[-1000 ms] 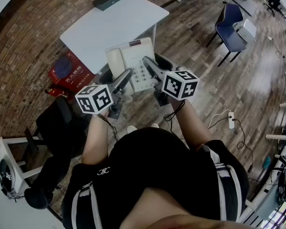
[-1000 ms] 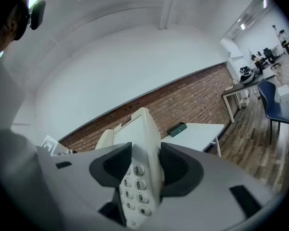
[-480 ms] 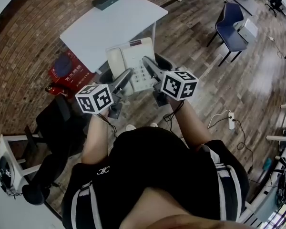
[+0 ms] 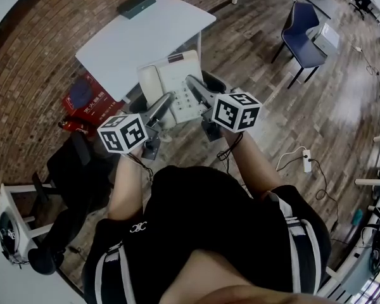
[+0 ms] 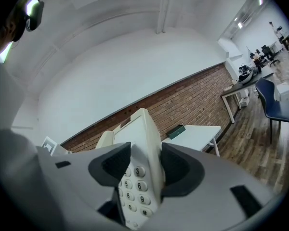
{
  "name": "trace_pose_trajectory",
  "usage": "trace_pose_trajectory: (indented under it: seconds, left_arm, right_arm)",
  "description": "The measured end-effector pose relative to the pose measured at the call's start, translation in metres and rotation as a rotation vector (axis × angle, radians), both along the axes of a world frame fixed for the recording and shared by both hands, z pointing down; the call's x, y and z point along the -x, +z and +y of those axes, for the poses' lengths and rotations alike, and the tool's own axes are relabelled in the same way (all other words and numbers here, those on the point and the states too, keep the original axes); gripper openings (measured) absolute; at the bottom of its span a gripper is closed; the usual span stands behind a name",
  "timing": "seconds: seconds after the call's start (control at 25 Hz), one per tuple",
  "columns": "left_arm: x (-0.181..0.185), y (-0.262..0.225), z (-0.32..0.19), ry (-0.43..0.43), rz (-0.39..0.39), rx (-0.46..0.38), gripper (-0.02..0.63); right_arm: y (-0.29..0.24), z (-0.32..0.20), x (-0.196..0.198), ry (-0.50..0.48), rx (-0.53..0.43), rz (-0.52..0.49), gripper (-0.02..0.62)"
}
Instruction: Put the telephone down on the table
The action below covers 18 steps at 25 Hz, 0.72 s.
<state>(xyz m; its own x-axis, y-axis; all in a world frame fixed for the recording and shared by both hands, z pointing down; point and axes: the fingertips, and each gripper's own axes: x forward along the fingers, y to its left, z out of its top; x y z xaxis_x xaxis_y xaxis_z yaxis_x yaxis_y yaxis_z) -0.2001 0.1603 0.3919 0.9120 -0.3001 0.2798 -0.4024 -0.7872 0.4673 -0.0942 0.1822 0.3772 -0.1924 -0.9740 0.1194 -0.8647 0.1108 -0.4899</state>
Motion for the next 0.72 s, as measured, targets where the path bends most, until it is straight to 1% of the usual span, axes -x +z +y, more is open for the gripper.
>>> trace_pose_trajectory:
  seconds: [0.12, 0.36, 0.72]
  left_arm:
    - [-0.019, -0.002, 0.017, -0.001, 0.006, -0.009, 0.344]
    - [-0.036, -0.009, 0.020, 0.010, 0.023, -0.033, 0.344]
    - [-0.057, -0.007, -0.006, 0.022, 0.045, -0.044, 0.344]
  right_arm:
    - [-0.003, 0.016, -0.019, -0.004, -0.012, 0.017, 0.186]
    - [-0.011, 0.022, -0.034, 0.011, -0.038, 0.037, 0.186]
    - [-0.010, -0.002, -0.055, 0.025, -0.047, 0.039, 0.186]
